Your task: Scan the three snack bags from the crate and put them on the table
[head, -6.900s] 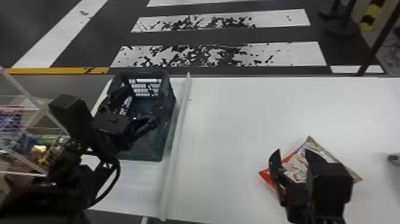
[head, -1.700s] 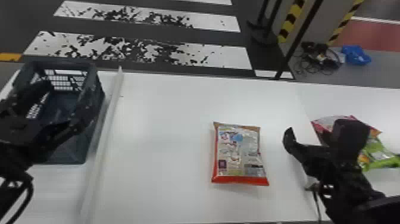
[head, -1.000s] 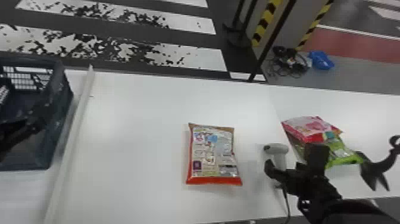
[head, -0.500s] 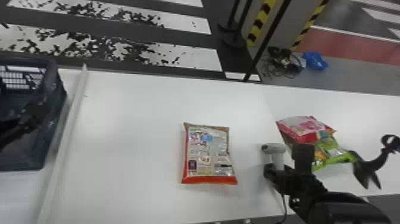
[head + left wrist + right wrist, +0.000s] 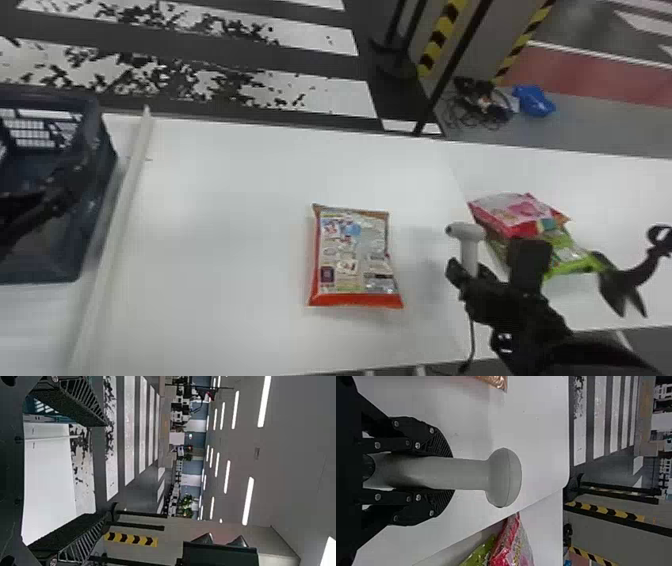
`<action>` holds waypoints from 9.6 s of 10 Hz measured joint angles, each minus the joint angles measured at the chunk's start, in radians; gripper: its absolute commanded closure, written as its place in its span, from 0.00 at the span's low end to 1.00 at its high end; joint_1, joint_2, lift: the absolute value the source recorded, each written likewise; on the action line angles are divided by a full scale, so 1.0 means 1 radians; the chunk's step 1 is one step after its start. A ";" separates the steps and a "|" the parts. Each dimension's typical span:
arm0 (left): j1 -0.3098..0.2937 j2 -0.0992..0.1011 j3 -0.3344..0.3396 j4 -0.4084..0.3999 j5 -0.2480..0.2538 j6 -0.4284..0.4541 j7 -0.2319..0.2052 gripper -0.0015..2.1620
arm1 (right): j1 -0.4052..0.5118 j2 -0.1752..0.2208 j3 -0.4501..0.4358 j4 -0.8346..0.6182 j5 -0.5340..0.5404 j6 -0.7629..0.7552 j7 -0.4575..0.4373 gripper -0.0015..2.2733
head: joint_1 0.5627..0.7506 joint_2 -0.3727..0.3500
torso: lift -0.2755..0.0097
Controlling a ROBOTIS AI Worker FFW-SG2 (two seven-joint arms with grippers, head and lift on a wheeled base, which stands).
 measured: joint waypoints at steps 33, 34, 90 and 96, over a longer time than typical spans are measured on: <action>0.031 -0.015 -0.010 -0.044 -0.023 0.039 -0.009 0.03 | -0.203 -0.076 -0.114 0.223 -0.106 0.215 0.221 0.75 | 0.70 0.14 | 0.64; 0.034 -0.017 -0.011 -0.049 -0.025 0.040 -0.009 0.03 | -0.203 -0.085 -0.118 0.233 -0.102 0.210 0.245 0.26 | 0.70 0.13 | 0.64; 0.083 0.026 -0.082 -0.100 -0.037 0.055 0.000 0.03 | -0.382 -0.087 -0.060 0.225 -0.188 -0.047 -0.375 0.03 | 0.70 0.03 | 0.64; 0.139 0.004 -0.093 -0.115 -0.029 0.057 0.098 0.03 | -0.079 0.153 0.315 -0.319 0.115 0.069 -0.184 0.04 | 0.70 0.44 | 0.64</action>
